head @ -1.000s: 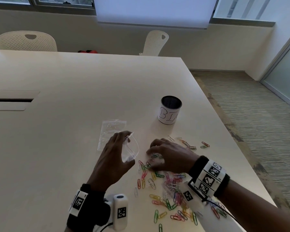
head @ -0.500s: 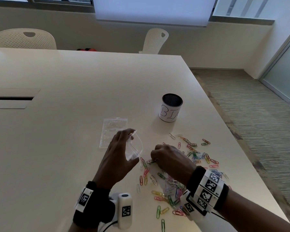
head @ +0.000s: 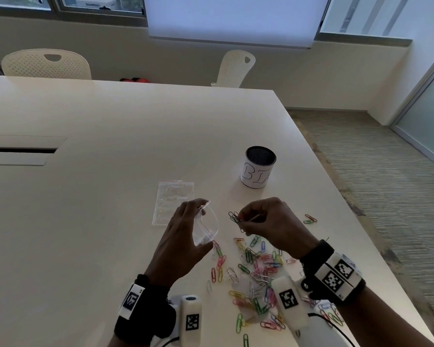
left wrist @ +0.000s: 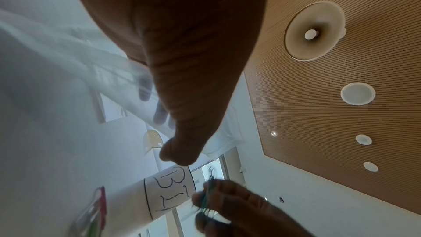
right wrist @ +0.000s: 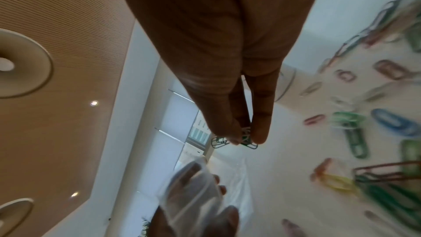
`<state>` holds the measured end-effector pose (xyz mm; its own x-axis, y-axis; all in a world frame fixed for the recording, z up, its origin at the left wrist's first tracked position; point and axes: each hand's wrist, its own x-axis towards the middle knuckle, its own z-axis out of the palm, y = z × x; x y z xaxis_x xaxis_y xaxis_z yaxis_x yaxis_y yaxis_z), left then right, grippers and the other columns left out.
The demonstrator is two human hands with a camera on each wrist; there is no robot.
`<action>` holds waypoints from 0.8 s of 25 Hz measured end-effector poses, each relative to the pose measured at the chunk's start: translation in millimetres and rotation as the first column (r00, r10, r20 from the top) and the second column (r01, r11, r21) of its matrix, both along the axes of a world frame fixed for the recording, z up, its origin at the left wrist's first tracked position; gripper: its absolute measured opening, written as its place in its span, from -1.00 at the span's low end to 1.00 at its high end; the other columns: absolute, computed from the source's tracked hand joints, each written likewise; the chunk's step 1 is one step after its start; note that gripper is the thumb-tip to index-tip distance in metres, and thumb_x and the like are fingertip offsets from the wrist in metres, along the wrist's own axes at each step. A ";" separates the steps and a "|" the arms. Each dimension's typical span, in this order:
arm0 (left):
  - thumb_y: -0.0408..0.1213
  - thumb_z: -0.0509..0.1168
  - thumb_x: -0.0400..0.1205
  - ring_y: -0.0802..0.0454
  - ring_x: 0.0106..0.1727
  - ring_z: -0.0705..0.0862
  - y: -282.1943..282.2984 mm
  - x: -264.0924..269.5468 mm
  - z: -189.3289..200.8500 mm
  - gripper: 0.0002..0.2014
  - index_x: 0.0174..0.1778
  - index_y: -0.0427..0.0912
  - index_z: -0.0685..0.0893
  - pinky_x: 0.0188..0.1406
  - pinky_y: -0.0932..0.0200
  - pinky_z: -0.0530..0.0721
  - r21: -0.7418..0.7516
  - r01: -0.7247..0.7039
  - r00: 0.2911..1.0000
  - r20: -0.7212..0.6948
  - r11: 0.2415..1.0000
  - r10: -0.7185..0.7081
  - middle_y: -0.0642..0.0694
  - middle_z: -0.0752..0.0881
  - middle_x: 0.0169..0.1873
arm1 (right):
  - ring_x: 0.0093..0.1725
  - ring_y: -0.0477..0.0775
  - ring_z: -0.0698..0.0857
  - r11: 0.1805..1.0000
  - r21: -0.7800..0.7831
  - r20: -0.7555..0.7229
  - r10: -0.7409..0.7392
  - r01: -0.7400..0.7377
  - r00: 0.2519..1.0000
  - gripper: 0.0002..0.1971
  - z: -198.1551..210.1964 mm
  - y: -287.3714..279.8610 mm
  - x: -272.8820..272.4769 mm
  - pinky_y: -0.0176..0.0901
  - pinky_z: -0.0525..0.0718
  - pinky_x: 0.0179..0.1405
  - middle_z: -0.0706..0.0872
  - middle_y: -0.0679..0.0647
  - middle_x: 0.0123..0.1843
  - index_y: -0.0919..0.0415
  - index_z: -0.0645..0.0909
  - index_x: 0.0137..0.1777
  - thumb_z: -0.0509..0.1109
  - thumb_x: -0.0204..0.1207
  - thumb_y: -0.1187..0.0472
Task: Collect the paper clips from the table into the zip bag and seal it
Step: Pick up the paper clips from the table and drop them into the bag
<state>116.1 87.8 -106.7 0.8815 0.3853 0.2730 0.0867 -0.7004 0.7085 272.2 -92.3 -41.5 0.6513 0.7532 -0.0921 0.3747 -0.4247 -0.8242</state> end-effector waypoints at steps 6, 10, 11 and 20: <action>-0.18 0.67 0.41 0.17 0.37 0.53 -2.5 1.6 -2.5 -0.13 0.59 0.11 0.35 0.38 0.21 0.57 0.043 0.004 1.000 0.005 0.999 -0.005 0.15 0.52 0.36 | -0.27 -0.09 0.85 0.985 -0.075 0.230 0.167 -0.154 0.959 -0.91 35.1 28.5 -20.9 -0.25 0.86 -0.20 0.87 -0.03 -0.24 0.17 0.86 -0.07 0.63 0.45 0.31; -0.21 0.65 0.42 0.15 0.42 0.51 -4.2 0.8 0.0 -0.14 0.60 0.09 0.36 0.41 0.20 0.56 0.021 0.008 1.000 -0.006 1.000 -0.008 0.12 0.52 0.40 | -0.32 -0.02 0.82 0.971 -0.166 0.382 0.222 -0.170 0.897 -0.91 39.1 48.3 -28.4 -0.02 0.86 -0.28 0.86 0.03 -0.26 0.18 0.87 -0.10 0.60 0.42 0.32; -0.22 0.64 0.43 0.15 0.42 0.51 -5.0 0.8 0.7 -0.16 0.59 0.08 0.37 0.40 0.20 0.56 0.016 0.011 1.000 -0.004 1.000 -0.011 0.11 0.52 0.40 | -0.31 -0.02 0.83 0.974 -0.155 0.390 0.214 -0.165 0.896 -0.90 39.4 50.5 -29.0 0.02 0.87 -0.25 0.86 0.04 -0.24 0.18 0.88 -0.08 0.61 0.42 0.31; -0.22 0.66 0.42 0.14 0.39 0.52 -3.1 1.8 -2.4 -0.16 0.57 0.05 0.37 0.31 0.31 0.59 0.016 0.020 1.000 0.005 1.000 -0.020 0.05 0.54 0.40 | -0.18 -0.22 0.88 0.986 -0.033 0.295 0.164 -0.161 0.941 -0.79 45.4 49.2 -28.5 -0.38 0.85 -0.06 0.92 0.04 -0.11 0.22 0.86 0.10 0.67 0.48 0.30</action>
